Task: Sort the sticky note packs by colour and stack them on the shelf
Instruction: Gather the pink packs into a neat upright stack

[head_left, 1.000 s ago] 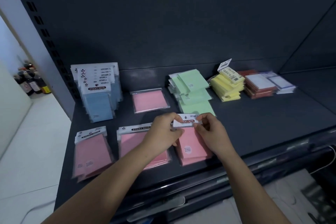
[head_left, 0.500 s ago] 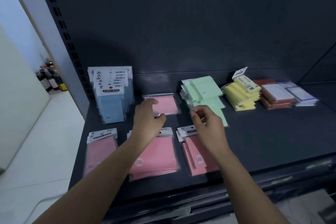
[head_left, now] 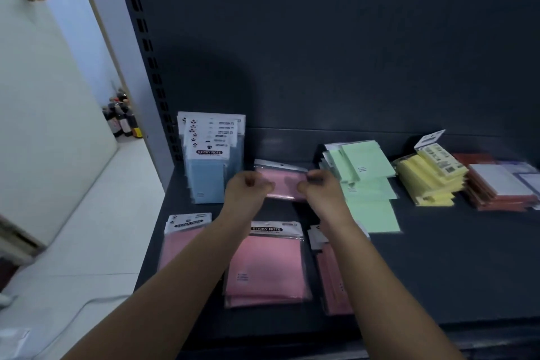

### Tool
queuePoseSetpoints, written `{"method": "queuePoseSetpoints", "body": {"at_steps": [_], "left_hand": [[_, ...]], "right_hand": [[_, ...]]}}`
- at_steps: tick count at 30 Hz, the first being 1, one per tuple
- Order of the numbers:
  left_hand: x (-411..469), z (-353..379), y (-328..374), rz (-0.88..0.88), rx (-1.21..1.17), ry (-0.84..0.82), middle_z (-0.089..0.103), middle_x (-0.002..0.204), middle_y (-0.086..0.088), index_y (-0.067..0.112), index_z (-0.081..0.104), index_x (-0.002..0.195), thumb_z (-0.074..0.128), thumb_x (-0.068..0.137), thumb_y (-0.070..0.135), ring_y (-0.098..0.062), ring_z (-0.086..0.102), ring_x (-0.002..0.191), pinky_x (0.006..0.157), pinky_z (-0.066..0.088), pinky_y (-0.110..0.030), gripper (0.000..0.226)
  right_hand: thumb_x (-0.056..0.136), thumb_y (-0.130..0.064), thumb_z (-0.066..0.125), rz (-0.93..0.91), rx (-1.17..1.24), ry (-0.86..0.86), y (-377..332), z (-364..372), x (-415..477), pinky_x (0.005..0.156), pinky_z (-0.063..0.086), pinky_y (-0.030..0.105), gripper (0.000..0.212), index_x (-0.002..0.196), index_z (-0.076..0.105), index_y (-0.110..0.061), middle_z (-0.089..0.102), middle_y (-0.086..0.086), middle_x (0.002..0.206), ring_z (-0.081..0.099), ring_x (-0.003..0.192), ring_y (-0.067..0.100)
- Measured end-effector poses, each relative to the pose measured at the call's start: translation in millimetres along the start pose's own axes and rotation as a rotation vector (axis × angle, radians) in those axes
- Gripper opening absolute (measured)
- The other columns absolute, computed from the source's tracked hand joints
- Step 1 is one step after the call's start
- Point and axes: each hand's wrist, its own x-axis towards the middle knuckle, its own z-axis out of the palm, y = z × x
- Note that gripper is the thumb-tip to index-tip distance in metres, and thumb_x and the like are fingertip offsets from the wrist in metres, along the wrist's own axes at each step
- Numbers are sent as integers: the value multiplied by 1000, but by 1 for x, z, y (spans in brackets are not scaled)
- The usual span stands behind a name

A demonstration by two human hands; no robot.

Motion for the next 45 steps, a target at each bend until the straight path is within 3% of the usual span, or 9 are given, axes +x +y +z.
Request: {"method": "queuePoseSetpoints", "body": {"at_steps": [8, 17, 21, 25, 29, 32, 35, 41, 45], "left_hand": [[-12, -18, -4, 85, -212, 22, 52, 64, 1, 13, 56, 79, 65, 85, 7, -7, 44, 49, 41, 37, -15, 12], [-37, -40, -16, 275, -62, -46, 63, 84, 1, 26, 62, 89, 57, 90, 8, 2, 54, 61, 48, 44, -12, 19], [-50, -48, -20, 200, 65, -71, 61, 99, -2, 26, 60, 102, 60, 89, 13, -14, 58, 82, 65, 52, -21, 19], [-71, -47, -15, 181, 59, -201, 59, 108, 5, 26, 51, 116, 67, 82, 38, -9, 60, 90, 59, 49, -13, 39], [-78, -38, -1, 67, -109, -416, 62, 118, -8, 22, 50, 127, 56, 63, 72, -26, 64, 102, 86, 52, -39, 82], [-79, -39, 9, -5, -506, -605, 66, 92, -16, 25, 49, 130, 56, 77, 63, -24, 67, 95, 97, 48, -43, 66], [-78, -47, 13, -191, -736, -658, 69, 73, -9, 10, 69, 100, 70, 66, 57, -21, 70, 73, 67, 57, -36, 57], [-71, -53, 1, -165, -310, -338, 72, 90, -11, 7, 65, 100, 61, 86, 13, -22, 70, 77, 61, 57, -34, 16], [-68, -57, -9, -29, -135, -163, 71, 97, -4, 8, 59, 113, 60, 86, 1, -19, 67, 86, 66, 52, -27, 27]], "right_hand": [[90, -10, 58, -216, 80, 71, 1, -11, -15, 52, 37, 6, 17, 78, 51, -21, 55, -3, 70, 49, 58, -1], [84, -1, 65, -208, 120, -82, 9, -23, -48, 67, 42, 21, 25, 88, 52, -23, 51, -2, 73, 49, 65, 8], [84, 1, 64, -159, 178, -90, 11, -20, -66, 71, 44, 24, 27, 93, 52, -21, 52, -1, 70, 51, 68, 13], [85, -11, 64, -81, 502, -141, -1, -16, -86, 66, 50, 22, 18, 99, 56, -19, 62, -1, 75, 61, 70, 10], [94, -14, 50, -77, 664, -320, -15, 2, -103, 59, 55, 25, 11, 100, 56, -7, 70, 3, 81, 67, 73, 14], [90, -11, 56, -193, 423, -204, -12, 19, -108, 71, 51, 23, 4, 92, 59, -8, 64, 5, 85, 60, 79, 15], [86, -22, 65, -262, 189, -71, -7, 23, -104, 80, 48, 29, 11, 89, 56, -18, 60, 0, 88, 57, 83, 12], [81, -21, 72, -161, 36, 3, 1, 7, -94, 82, 47, 34, 28, 100, 52, -19, 54, -4, 87, 52, 84, 14], [84, -19, 68, -230, -157, 76, 11, -1, -93, 63, 37, 6, 27, 106, 51, -17, 47, -14, 79, 45, 73, 0]]}}
